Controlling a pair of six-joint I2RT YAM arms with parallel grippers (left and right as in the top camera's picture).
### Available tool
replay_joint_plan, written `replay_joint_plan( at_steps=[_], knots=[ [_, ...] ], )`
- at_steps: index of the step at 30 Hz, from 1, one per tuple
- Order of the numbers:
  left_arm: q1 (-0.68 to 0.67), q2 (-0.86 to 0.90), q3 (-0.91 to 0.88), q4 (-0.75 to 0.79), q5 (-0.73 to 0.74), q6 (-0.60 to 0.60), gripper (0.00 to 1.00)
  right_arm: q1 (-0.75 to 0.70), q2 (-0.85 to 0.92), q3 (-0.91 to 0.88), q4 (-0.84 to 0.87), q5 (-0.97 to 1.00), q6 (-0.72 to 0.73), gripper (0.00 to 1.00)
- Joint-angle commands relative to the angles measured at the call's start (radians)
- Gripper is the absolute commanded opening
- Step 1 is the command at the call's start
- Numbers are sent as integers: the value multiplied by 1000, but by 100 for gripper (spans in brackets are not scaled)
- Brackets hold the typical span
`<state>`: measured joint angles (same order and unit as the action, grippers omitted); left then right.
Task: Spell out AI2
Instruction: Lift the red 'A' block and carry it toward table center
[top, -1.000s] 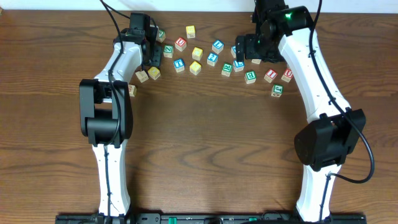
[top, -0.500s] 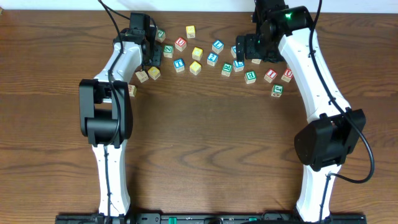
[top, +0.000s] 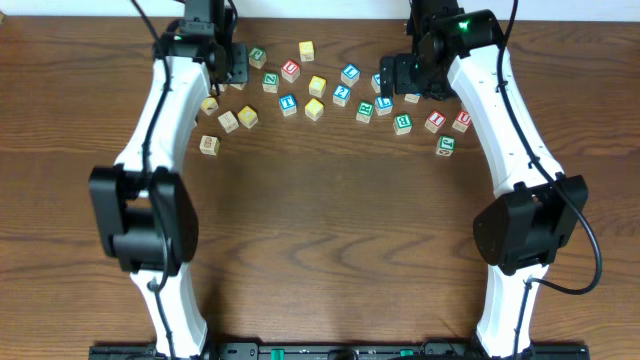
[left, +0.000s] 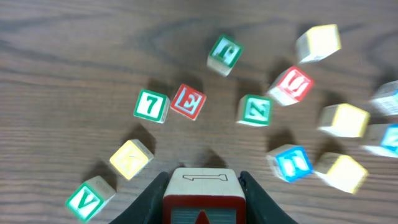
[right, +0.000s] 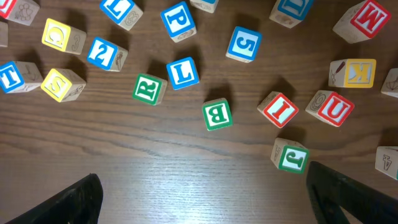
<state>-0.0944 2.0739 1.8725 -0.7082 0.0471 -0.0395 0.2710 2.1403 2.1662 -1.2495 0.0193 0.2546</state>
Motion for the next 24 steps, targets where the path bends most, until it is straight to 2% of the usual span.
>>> replay_joint_plan(
  at_steps=[1, 9, 14, 19, 24],
  knots=[
    [-38, -94, -2, -94, -6, -45, 29, 10, -2, -4, 2, 20, -9, 99],
    [-138, -131, -6, -315, -6, -109, 30, 10, -2, -4, 2, 30, -9, 99],
    [-203, -131, -37, -399, -7, -170, 30, 10, -2, -4, 1, 35, -9, 99],
    [-262, -131, -158, -363, -7, -239, 30, 10, -2, -4, 0, 35, -9, 99],
    [-278, -130, -300, -250, -7, -293, 29, 10, -2, -4, -2, 35, -9, 99]
  ],
)
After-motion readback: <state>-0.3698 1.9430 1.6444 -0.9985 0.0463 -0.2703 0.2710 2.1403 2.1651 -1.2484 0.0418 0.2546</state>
